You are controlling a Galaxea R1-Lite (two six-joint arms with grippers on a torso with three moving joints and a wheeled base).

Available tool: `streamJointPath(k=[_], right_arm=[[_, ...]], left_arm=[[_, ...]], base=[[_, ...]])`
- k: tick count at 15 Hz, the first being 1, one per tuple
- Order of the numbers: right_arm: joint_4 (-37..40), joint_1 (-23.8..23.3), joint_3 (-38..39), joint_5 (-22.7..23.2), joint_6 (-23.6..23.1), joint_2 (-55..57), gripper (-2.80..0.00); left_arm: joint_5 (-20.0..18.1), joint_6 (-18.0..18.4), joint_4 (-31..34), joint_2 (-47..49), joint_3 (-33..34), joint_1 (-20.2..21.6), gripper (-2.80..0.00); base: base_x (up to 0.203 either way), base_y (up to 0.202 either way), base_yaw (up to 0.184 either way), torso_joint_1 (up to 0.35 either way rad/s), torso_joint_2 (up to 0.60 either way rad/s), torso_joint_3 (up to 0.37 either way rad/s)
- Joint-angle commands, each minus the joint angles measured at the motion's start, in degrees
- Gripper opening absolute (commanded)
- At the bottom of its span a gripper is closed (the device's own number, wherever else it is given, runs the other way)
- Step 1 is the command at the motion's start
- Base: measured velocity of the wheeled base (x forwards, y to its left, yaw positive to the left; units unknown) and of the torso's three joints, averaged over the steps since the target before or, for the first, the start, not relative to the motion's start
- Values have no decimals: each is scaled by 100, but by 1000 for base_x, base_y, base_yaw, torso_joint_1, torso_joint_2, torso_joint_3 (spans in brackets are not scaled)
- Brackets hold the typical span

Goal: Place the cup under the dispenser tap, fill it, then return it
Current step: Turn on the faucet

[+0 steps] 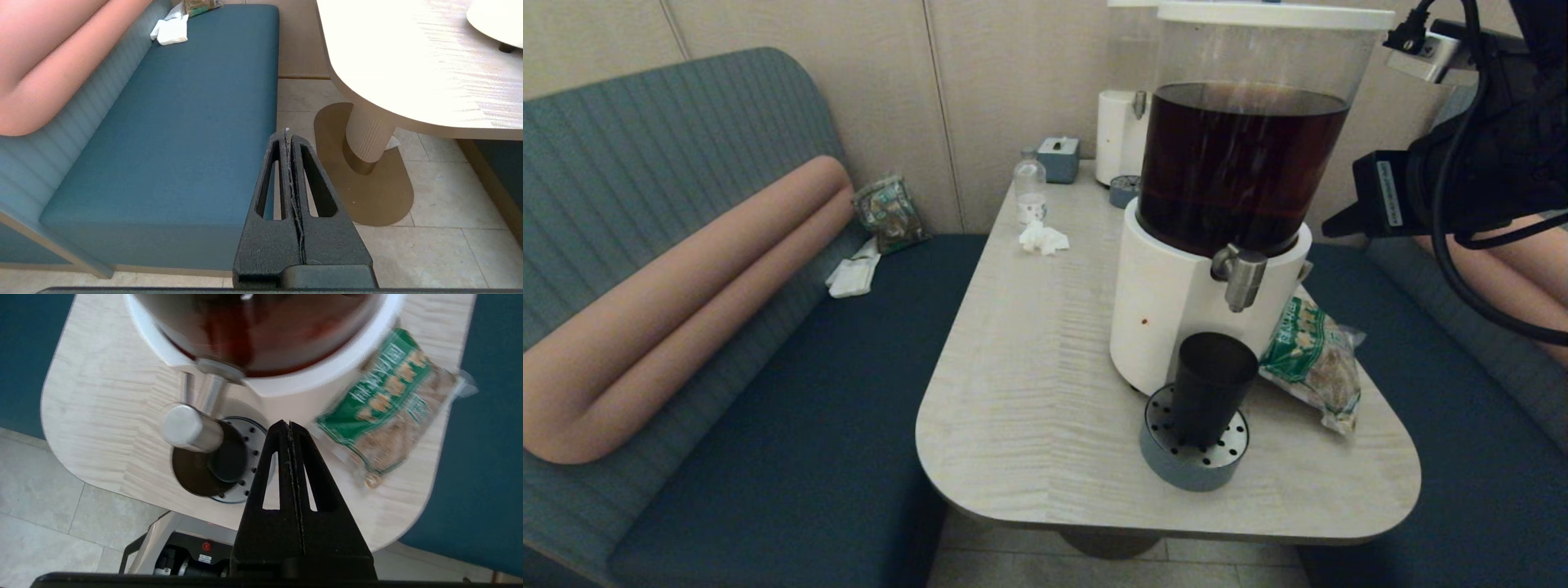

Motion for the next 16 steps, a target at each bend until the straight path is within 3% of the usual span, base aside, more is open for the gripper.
streamJointPath(k=[1, 16], right_arm=[[27, 70, -136, 3, 40, 247, -280], [-333, 251, -149, 281, 309, 699, -280]], left_arm=[[-2, -2, -5, -1, 0, 1, -280], [-2, -2, -2, -1, 0, 1, -280]], base=[[0, 0, 0, 0, 0, 0], [0, 0, 0, 0, 0, 0]])
